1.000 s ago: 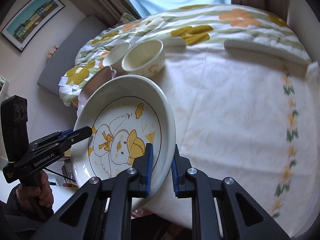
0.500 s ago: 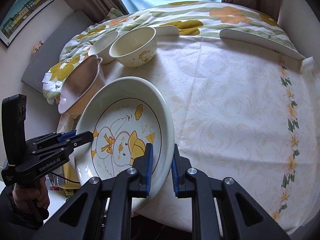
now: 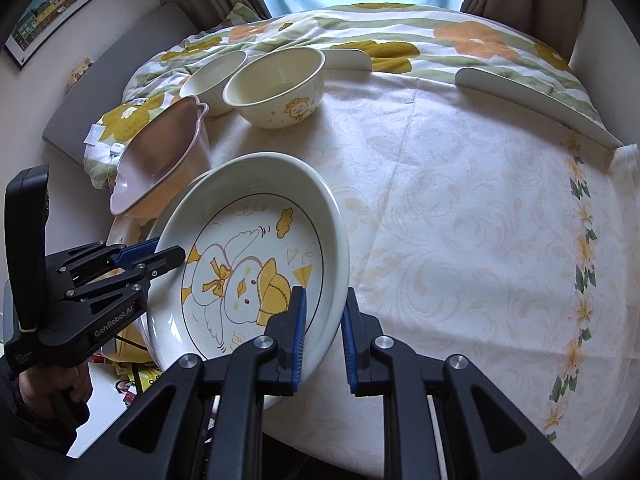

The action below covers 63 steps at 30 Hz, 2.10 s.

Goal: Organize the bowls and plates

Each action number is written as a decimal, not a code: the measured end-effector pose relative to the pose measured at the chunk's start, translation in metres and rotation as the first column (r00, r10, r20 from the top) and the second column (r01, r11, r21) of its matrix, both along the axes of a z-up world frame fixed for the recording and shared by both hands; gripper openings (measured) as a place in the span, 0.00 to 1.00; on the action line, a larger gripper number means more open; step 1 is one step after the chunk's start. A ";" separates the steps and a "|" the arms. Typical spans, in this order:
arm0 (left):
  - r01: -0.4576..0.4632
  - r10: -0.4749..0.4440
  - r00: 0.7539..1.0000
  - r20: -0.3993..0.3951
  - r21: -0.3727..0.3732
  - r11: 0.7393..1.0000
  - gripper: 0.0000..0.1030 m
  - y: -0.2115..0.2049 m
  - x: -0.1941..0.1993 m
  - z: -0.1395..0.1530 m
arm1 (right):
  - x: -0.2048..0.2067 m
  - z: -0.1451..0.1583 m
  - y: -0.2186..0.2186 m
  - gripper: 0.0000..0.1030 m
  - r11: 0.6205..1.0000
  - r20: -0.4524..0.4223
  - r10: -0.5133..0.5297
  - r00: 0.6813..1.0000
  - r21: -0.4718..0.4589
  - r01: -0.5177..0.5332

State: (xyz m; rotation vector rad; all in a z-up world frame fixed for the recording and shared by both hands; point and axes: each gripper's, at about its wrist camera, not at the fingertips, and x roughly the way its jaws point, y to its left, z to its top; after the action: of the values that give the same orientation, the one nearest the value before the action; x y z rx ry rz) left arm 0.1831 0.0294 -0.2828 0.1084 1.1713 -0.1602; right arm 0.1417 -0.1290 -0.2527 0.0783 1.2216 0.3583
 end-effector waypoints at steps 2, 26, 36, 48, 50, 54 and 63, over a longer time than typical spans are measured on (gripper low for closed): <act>0.012 -0.013 1.000 0.016 0.040 0.999 0.16 -0.004 -0.002 0.001 | 0.000 0.000 0.002 0.15 1.000 0.007 0.018 1.000 -0.018 -0.017; -0.029 0.021 0.999 0.040 0.186 0.982 0.16 -0.006 -0.009 0.003 | -0.001 -0.009 0.030 0.15 0.978 0.047 0.129 0.991 -0.170 -0.119; -0.029 0.011 0.998 0.068 0.279 0.960 0.16 -0.016 -0.016 0.004 | -0.003 -0.010 0.032 0.15 0.978 0.050 0.133 0.990 -0.169 -0.123; -0.076 0.068 0.996 0.054 0.173 0.982 0.16 -0.001 -0.012 0.016 | -0.003 -0.001 0.023 0.15 0.989 0.058 0.114 0.992 -0.103 -0.108; -0.108 0.098 0.992 0.076 0.143 0.984 0.17 0.006 -0.012 0.030 | -0.001 0.011 0.018 0.15 0.994 0.081 0.107 0.991 -0.044 -0.104; -0.184 0.177 0.970 0.164 0.031 0.982 0.21 0.027 -0.015 0.069 | 0.004 0.035 0.011 0.48 0.992 0.128 0.102 0.987 0.060 -0.110; -0.372 0.375 0.892 0.252 -0.062 0.926 1.00 0.086 -0.019 0.119 | 0.031 0.074 0.023 0.94 0.969 0.201 0.171 0.965 0.142 -0.201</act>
State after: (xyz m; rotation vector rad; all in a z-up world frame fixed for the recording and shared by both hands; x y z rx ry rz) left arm 0.1643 0.1149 -0.1638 -0.1068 0.9079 0.1844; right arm 0.1727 -0.1059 -0.1790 0.0673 1.0142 0.6166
